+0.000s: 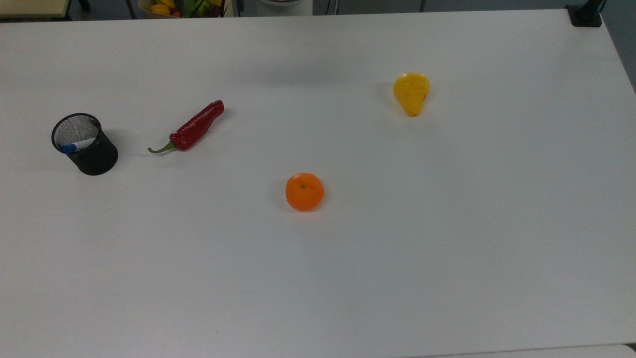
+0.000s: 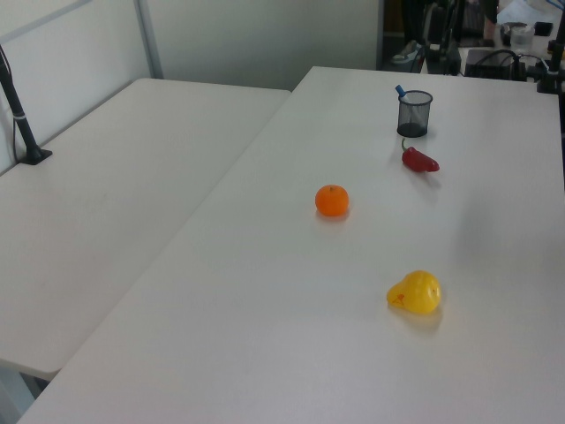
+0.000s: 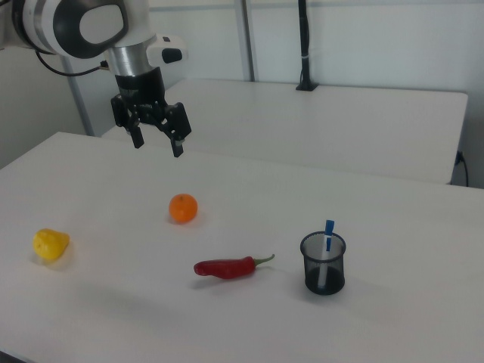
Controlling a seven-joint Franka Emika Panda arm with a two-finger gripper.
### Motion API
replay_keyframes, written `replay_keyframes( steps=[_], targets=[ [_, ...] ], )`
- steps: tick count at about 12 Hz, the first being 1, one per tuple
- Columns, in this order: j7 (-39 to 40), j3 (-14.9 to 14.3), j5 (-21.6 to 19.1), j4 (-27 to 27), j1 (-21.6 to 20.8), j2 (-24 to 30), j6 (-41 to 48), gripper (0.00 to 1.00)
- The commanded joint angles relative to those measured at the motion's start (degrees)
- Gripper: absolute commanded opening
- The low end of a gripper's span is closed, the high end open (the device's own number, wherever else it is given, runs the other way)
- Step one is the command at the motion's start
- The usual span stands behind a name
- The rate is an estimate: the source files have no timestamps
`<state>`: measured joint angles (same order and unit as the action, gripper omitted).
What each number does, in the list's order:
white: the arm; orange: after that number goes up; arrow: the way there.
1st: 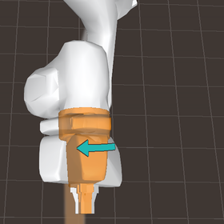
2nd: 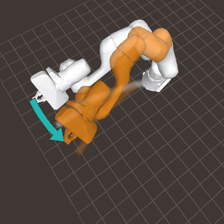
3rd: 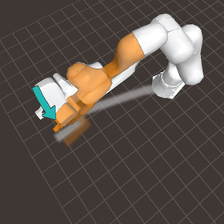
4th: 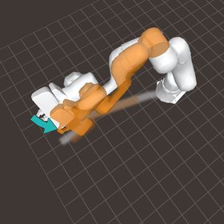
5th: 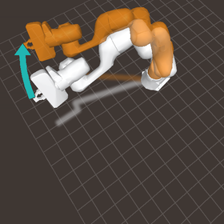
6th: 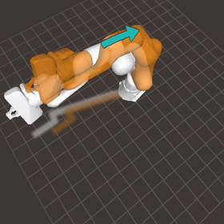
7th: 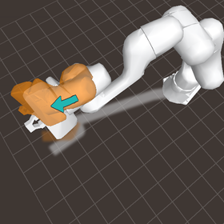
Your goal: Take marker pen
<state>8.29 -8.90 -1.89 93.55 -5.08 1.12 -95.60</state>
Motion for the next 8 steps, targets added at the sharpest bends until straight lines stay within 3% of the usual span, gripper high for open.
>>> replay_keyframes(
  steps=[1, 3, 8],
  targets=[
    [2.6, -1.3, 0.3, 0.3, -1.5, 1.0, 1.1, 1.0],
    [4.6, -2.4, 0.4, 0.3, -1.2, 1.1, 1.4, 1.0],
    [12.1, -12.8, -0.4, 0.2, -1.3, -0.5, -2.1, 1.0]
  ],
)
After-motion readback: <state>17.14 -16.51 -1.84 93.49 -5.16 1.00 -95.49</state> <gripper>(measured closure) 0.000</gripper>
